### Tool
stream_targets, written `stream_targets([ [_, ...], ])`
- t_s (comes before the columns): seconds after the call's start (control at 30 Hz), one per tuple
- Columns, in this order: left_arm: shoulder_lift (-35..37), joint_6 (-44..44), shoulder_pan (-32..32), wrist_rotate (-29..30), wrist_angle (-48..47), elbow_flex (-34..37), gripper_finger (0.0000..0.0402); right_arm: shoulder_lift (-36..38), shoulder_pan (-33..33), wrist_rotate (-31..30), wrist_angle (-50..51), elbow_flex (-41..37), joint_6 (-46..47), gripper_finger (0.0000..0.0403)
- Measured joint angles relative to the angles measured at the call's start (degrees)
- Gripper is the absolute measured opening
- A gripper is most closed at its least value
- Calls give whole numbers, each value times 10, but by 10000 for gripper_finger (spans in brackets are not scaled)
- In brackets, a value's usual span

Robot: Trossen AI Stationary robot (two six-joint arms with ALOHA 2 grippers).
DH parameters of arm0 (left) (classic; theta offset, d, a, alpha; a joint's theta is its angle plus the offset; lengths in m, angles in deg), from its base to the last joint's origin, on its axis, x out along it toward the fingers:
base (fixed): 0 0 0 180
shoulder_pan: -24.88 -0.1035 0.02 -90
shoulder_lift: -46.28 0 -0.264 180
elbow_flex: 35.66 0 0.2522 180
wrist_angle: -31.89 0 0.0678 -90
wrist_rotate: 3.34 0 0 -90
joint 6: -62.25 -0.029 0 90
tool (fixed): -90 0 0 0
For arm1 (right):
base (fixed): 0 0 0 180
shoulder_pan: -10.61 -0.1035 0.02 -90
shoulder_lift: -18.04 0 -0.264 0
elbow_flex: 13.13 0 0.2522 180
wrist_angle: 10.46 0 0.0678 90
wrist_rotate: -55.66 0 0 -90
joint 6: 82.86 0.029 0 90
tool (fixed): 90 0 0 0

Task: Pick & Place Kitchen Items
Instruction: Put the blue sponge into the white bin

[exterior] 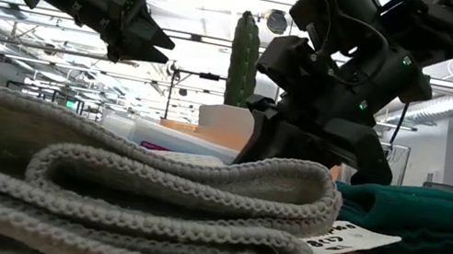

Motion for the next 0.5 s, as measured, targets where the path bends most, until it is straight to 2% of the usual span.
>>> stream_targets([
  [0.2, 0, 0, 0, 0, 0, 0, 257, 7, 1, -6, 8, -1, 13, 6],
  [0.5, 0, 0, 0, 0, 0, 0, 258, 59, -3, -9, 41, -4, 18, 1],
])
